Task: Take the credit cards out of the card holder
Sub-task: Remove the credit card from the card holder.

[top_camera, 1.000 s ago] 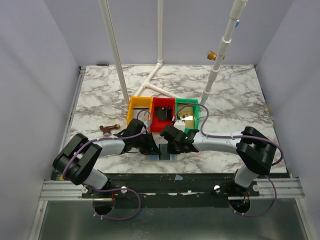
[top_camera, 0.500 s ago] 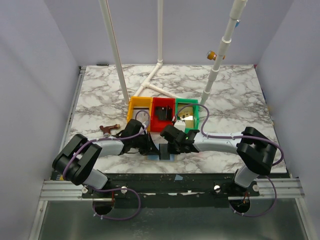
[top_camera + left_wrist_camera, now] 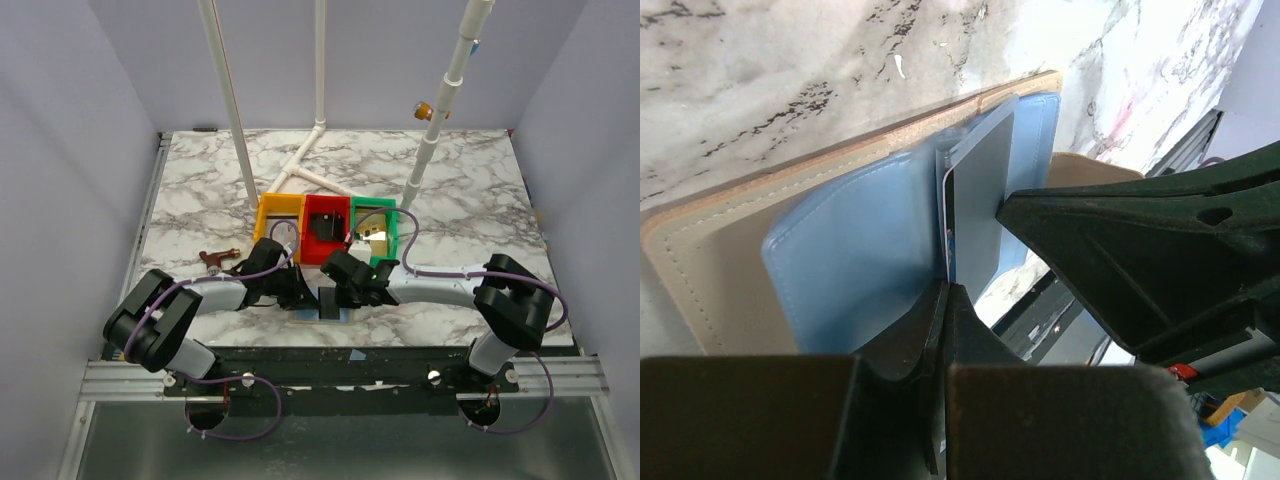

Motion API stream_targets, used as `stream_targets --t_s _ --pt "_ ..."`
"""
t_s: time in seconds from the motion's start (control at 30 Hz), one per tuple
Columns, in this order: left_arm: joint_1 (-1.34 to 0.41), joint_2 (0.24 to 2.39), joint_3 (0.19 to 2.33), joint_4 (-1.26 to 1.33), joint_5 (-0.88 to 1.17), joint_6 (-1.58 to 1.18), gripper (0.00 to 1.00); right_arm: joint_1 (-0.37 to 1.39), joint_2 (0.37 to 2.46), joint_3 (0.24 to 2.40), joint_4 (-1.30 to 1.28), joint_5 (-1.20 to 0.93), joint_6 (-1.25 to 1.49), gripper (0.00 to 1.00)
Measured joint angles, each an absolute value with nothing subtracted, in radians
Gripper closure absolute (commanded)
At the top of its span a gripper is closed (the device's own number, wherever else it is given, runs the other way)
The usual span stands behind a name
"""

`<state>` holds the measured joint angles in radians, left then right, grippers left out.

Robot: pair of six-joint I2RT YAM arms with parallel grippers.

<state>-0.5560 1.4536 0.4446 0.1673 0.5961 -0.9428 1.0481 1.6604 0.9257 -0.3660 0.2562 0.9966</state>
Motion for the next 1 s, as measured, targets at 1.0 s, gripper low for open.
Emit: stream_targets --t_s 1.0 --pt "-0.522 1.417 0.444 0.119 0.604 -0.900 1.00 1.048 1.647 0.898 -0.331 0.258 1.027 0.99"
